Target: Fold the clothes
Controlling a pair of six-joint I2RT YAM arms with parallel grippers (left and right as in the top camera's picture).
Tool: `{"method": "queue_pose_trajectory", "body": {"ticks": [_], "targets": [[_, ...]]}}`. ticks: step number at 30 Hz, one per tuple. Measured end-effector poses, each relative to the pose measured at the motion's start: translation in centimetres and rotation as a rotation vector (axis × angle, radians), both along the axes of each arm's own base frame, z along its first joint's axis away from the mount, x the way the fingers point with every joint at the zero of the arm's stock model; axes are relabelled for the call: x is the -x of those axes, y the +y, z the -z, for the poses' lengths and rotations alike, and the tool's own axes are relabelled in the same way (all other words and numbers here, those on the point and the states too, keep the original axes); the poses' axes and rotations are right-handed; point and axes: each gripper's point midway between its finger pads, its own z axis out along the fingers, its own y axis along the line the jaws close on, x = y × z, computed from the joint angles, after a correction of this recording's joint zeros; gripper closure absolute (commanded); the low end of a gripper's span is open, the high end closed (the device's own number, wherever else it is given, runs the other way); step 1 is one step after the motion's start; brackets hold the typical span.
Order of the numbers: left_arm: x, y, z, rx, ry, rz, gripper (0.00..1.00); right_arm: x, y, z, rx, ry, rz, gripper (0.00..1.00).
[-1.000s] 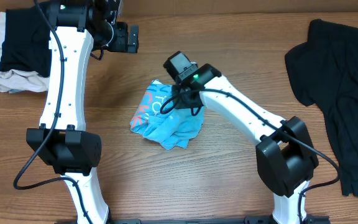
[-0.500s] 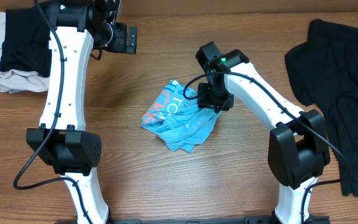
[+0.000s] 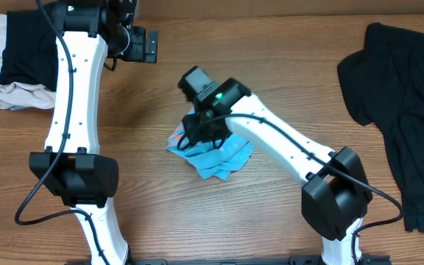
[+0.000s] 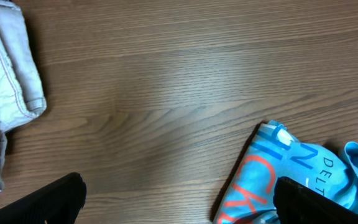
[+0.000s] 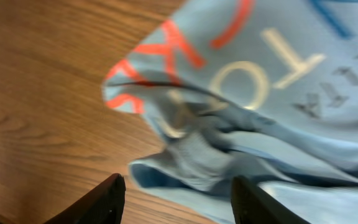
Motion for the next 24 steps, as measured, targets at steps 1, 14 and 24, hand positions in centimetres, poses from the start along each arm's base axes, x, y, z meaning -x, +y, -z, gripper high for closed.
{"method": "queue_pose_trajectory", "body": {"ticks": [1,14,24], "targets": [[0.0,0.1,0.0,-0.002,0.002,-0.002,0.00,0.1,0.2,0.2,-0.001,-0.001,-0.004,0.43],[0.2,0.4,0.1,-0.003,0.009,-0.007,0.00,0.1,-0.5,3.1,0.010,-0.003,0.002,0.51],[0.2,0.4,0.1,-0.003,0.011,-0.008,0.00,-0.1,-0.2,3.3,-0.002,-0.016,0.001,0.80]]}}
